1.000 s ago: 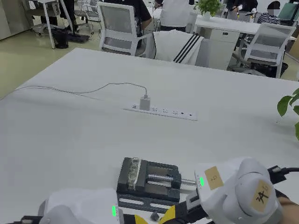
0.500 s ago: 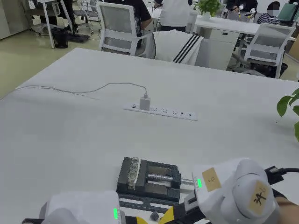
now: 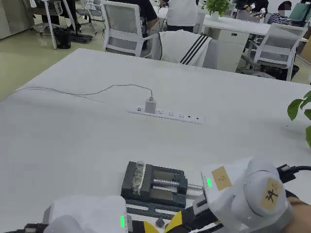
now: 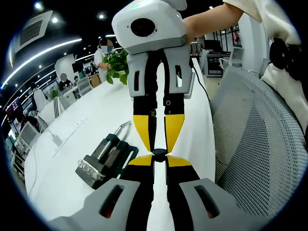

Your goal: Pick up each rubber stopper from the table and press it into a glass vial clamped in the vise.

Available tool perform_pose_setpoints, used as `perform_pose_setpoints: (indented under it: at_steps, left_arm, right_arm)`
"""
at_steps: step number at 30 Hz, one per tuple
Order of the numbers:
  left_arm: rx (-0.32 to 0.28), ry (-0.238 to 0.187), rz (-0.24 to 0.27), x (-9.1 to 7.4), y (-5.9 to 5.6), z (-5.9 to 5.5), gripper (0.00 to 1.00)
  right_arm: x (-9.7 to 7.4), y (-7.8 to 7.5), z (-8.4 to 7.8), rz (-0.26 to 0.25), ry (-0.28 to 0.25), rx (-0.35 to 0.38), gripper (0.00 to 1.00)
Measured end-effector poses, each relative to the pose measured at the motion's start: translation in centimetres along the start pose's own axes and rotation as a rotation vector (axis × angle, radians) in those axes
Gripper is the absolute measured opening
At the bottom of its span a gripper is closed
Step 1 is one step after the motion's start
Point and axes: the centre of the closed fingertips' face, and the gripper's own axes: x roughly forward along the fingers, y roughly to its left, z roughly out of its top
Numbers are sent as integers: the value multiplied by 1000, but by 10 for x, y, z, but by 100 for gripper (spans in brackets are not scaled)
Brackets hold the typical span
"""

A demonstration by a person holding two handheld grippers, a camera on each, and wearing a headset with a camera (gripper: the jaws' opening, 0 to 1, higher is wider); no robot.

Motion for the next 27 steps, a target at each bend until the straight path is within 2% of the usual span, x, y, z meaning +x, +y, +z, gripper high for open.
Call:
perform_pose_setpoints:
  at_steps: [13,18,23,25,26,27]
  left_arm:
    - [-67,-21,18,2,1,0,8]
    - [-82,-13,66,3,8,-6,27]
    - [-161,-11,123,-1,19,-17,42]
    - [-212,-2,162,-4,24,-25,50]
    - [-238,-6,180,-6,27,-27,54]
    - [-253,-27,189,-8,29,-27,58]
  right_arm:
    - [-2,1,-1,14,3,26,6]
    - [-1,-2,-3,11,14,26,6]
    - [1,-4,-8,11,30,26,6]
    - [1,-4,-10,11,36,24,6]
    - [1,-4,-10,12,38,25,6]
    - [1,-4,-11,12,39,26,6]
